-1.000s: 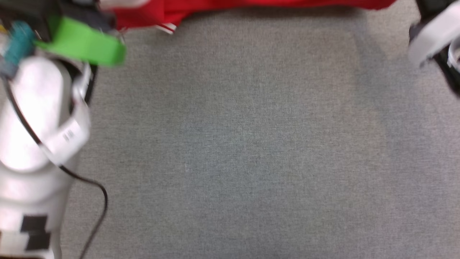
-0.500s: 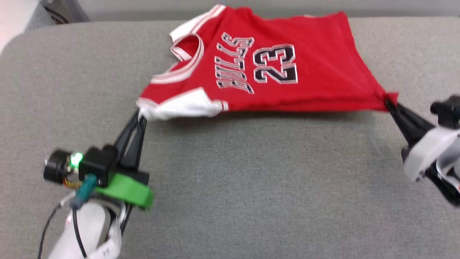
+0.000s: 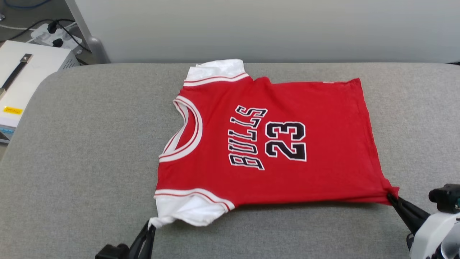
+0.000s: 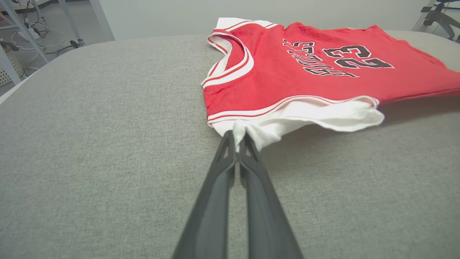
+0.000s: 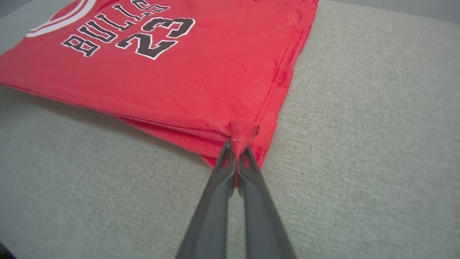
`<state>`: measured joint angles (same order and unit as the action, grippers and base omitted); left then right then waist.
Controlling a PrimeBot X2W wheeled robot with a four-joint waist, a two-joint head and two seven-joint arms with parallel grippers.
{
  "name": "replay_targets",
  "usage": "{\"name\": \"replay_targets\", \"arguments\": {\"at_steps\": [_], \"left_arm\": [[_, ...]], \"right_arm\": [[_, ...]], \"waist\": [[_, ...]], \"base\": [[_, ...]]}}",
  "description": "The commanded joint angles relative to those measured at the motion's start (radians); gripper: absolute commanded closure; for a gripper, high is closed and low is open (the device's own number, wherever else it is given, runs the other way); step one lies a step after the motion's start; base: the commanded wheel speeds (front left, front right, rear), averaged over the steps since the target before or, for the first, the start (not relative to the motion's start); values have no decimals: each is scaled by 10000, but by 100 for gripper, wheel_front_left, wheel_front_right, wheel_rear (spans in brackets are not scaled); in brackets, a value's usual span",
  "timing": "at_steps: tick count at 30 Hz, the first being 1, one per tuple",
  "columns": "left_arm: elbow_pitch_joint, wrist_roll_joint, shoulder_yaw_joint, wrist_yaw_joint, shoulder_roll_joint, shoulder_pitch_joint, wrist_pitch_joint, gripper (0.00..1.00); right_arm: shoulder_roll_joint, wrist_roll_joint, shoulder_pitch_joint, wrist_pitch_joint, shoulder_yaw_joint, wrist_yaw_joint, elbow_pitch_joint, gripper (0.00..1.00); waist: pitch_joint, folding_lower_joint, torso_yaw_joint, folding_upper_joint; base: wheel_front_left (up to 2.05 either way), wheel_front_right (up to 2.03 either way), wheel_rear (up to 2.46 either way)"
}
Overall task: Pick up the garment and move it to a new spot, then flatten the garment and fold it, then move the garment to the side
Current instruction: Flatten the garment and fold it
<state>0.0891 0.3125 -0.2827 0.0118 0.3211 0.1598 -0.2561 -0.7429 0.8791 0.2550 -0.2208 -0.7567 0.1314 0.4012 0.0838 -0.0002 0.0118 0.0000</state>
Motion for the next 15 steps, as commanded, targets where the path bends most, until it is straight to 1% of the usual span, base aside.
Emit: {"name": "replay_targets", "arguments": {"at_steps": [1,7,11,15], "left_arm": [[31,152,21,-73,-19,314,-49,100],[132,695,-132,104,-109,1101,366,100],[244,999,-350,359,-69,1605,692,100],[282,1072,-480,460,-5,1700,834,100]], "right_arm": [[-112,96,-331,79,138,-7,-93,100],[-327,351,-1748,469,786,-7,-675,100],[-409,559,-2610,924,1159,-7,-1131,100],[-389,413,-3062,1136,1642,-7,-1395,100]], "waist": [[-327,2,46,0],[-504,2,174,0],[-596,2,215,0],[-589,2,234,0]], "base": [[0,0,0],[0,0,0],[0,0,0],[0,0,0]]}}
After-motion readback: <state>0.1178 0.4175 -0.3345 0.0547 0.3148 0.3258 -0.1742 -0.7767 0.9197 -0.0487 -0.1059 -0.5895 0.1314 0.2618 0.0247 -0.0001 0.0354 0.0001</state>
